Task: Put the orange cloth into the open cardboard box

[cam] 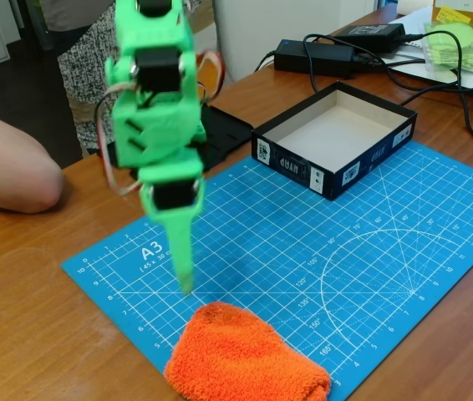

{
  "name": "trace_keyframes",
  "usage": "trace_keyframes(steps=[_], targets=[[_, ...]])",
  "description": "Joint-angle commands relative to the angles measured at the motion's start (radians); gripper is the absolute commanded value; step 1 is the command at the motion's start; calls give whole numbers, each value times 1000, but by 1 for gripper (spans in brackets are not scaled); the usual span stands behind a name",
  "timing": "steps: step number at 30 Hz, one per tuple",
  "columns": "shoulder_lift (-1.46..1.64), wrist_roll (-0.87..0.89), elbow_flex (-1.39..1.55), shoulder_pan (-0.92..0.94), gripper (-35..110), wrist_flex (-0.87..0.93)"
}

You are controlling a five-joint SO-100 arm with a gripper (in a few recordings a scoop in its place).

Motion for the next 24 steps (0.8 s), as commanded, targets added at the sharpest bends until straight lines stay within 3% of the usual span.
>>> trace_keyframes(steps=[1,24], targets=[[-403,-31,-868,34,36,242],[-667,-84,-946,-144,36,255]])
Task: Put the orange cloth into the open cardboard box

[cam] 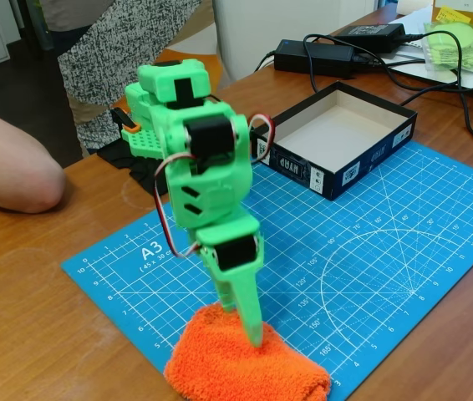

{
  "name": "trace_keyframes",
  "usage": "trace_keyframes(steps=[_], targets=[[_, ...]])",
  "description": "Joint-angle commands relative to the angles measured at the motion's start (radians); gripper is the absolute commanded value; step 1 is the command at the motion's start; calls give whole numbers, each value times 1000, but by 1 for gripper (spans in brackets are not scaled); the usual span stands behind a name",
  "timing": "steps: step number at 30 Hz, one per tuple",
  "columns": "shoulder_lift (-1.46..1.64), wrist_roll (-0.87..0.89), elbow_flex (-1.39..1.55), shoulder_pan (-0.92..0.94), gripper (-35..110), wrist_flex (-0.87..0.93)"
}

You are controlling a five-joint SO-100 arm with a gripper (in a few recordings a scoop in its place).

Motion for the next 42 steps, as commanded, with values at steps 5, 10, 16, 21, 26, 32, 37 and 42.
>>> trace_keyframes(steps=[5,10,16,21,26,32,37,42], targets=[[-77,-43,-71,18,32,18],[-115,-23,-72,9,0,18],[-67,43,-80,51,0,21],[164,49,132,83,0,21],[373,54,242,106,0,21],[653,87,397,58,0,21],[927,135,568,-86,0,21],[1103,202,693,-279,0,21]])
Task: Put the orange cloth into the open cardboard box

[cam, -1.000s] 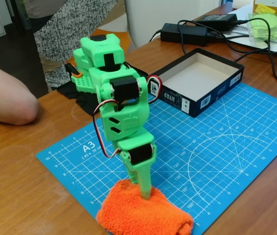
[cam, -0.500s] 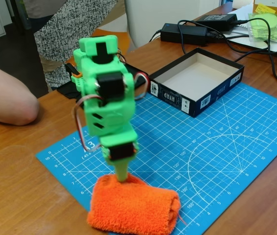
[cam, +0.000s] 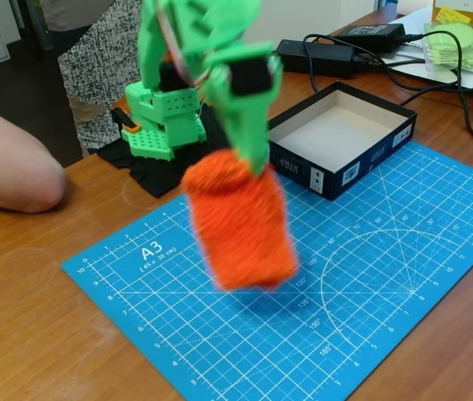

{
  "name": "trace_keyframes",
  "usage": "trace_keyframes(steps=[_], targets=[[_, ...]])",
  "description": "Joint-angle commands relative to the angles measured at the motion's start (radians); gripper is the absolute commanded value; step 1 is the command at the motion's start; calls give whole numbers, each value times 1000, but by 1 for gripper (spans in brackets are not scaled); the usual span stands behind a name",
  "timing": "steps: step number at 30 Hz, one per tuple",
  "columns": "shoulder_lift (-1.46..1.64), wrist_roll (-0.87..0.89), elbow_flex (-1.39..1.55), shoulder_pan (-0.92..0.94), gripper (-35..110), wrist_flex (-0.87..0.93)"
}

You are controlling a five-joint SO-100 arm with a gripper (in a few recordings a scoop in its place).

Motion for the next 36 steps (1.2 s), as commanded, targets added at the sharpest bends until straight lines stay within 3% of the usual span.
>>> trace_keyframes(steps=[1,14,25,36], targets=[[146,63,60,-106,0,12],[321,156,133,-502,0,12],[457,150,166,-729,-1,12],[660,140,407,-954,0,11]])
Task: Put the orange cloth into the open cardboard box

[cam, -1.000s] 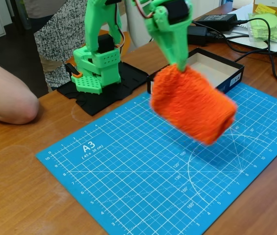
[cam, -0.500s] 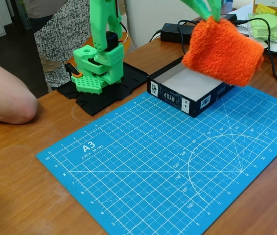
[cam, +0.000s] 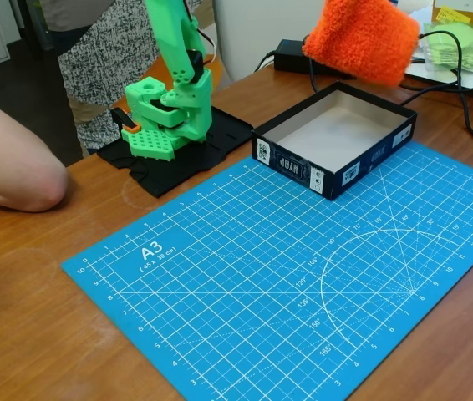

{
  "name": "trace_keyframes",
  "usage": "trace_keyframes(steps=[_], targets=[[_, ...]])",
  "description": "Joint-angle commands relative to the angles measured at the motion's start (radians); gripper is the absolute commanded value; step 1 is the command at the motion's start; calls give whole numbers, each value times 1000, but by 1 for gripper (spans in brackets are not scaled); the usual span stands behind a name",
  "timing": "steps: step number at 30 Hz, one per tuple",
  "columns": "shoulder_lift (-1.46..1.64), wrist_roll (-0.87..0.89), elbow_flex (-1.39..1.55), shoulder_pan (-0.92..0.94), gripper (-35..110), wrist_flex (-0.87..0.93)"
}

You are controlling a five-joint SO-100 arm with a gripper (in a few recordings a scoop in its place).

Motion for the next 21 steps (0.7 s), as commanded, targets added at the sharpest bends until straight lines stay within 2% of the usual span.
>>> trace_keyframes(steps=[1,10,15,21], targets=[[60,12,37,-46,0,9],[110,-6,163,-35,0,-29],[201,-32,236,-61,28,-75],[264,-54,244,-51,39,-83]])
